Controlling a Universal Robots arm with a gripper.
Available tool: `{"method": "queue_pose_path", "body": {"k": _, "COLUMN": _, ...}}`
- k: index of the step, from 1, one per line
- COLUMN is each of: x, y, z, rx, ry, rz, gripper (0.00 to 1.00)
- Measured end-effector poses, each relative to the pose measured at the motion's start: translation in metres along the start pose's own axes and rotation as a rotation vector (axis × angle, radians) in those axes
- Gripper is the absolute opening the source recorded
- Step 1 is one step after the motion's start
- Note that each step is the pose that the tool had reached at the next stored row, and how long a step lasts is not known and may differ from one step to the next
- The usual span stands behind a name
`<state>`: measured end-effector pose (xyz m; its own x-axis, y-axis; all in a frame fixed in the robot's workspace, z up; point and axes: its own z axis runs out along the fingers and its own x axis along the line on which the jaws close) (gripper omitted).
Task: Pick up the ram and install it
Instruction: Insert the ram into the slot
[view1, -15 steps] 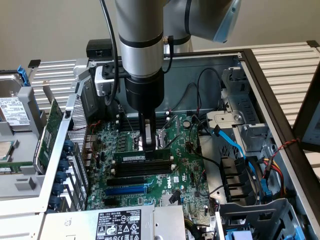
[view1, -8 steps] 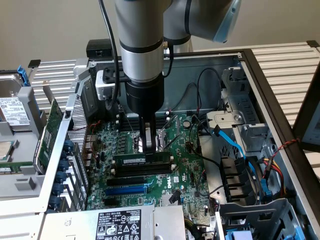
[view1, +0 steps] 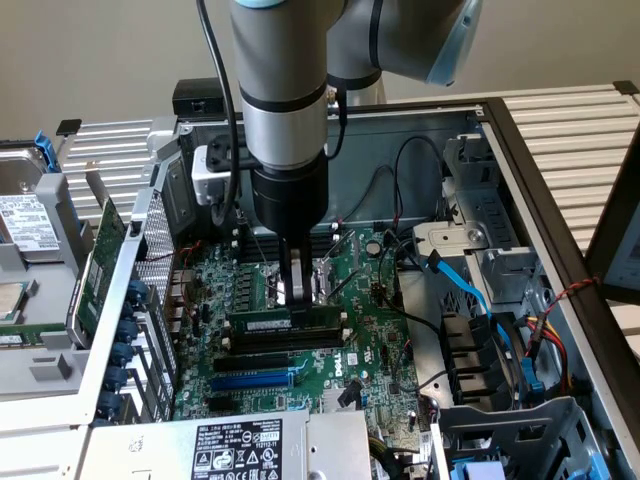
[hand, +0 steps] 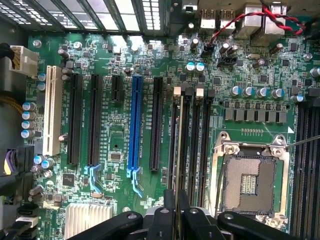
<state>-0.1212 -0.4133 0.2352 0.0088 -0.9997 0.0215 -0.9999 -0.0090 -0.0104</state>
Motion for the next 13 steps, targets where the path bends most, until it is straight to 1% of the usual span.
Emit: {"method": "queue_pose_path", "body": {"k": 13, "x": 0.0007, "y": -0.0001, "z": 0.0036, "rx": 0.0, "ry": 0.0012, "rz": 0.0, "gripper": 0.14}}
